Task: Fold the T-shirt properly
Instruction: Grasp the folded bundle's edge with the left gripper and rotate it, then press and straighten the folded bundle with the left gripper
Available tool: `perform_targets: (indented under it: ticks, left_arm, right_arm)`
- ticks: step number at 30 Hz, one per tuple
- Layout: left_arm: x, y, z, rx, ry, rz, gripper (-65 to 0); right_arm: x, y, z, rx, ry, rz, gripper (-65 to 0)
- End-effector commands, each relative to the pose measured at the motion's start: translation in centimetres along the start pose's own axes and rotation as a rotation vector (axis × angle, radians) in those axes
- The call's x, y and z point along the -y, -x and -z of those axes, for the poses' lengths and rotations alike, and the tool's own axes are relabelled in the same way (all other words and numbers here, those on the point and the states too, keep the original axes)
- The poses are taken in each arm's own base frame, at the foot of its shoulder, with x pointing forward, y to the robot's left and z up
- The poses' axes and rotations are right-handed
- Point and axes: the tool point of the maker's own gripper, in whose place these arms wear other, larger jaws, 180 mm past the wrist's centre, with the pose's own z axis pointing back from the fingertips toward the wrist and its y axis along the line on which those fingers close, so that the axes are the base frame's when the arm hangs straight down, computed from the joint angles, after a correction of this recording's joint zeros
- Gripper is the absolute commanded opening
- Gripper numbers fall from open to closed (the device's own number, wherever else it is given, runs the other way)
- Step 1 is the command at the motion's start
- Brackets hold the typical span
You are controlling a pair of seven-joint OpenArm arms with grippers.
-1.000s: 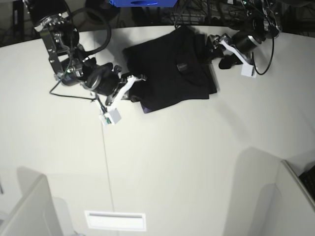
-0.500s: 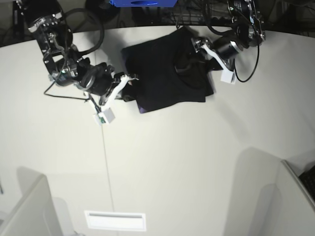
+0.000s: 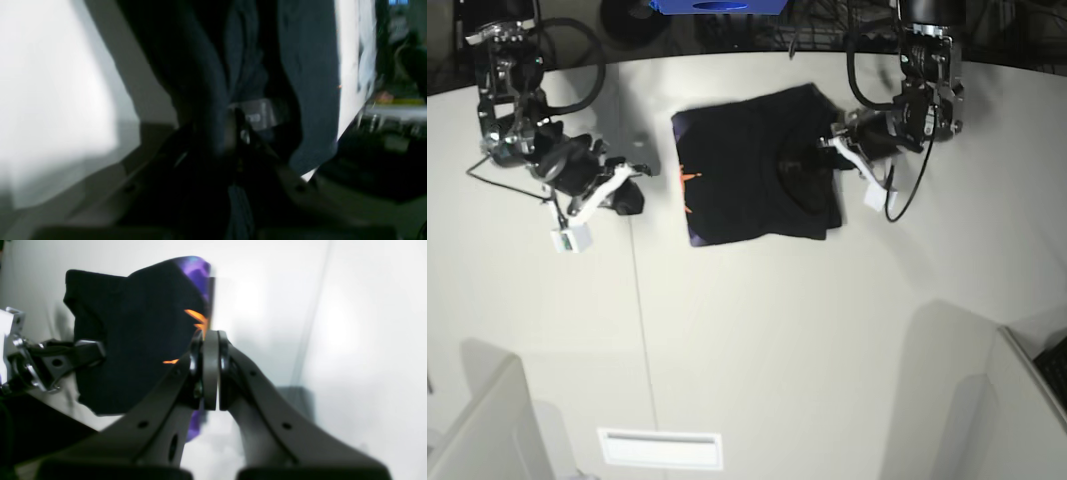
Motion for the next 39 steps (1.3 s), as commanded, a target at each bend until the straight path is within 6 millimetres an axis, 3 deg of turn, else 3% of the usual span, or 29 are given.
perform_targets:
  ticks: [1,6,10,13,17,22,29,34,39]
  left_arm:
    - [0.1,-0.7,0.1,-0.045,-0.025,0.060,-65.0]
    - [1.0,-2.8,0.6,-0.291,-0.085,0.353,-65.0]
    - [2.1,-6.3,0.4,-0.361,-0.131,0.569,-65.0]
    - [3.4,-7.8,1.2,-0.408,-0.152,0.718,-65.0]
    - [3.8,-7.6,2.5,-0.514,-0.250,1.020,-65.0]
    - [5.8,-5.8,4.9,-0.583,-0.291,1.352,-65.0]
    - [7.3,-7.2,6.7,-0.535,-0.258,1.823,-65.0]
    - [7.6,-6.9,7.4,-0.525,-0.270,1.940,-65.0]
    - [8.7,-6.5,8.7,-0.516,-0.258,1.944,-65.0]
  right_arm:
    - [0.4,-1.1,-0.7,0.043,0.002,-0.021,-65.0]
    - [3.5,-0.2,-2.2,0.052,0.065,0.017,-65.0]
    - [5.6,1.2,-2.7,0.032,0.111,0.060,-65.0]
    - [6.1,2.2,-2.7,0.012,0.123,0.080,-65.0]
    - [6.3,3.3,-2.7,-0.011,0.131,0.097,-65.0]
    - [7.4,4.4,-3.6,-0.023,0.165,0.127,-65.0]
    - [9.9,6.3,-3.8,-0.070,0.254,0.140,-65.0]
    - [10.0,8.3,-2.6,-0.096,0.307,0.155,-65.0]
    - [9.4,8.4,-1.7,-0.088,0.340,0.140,-65.0]
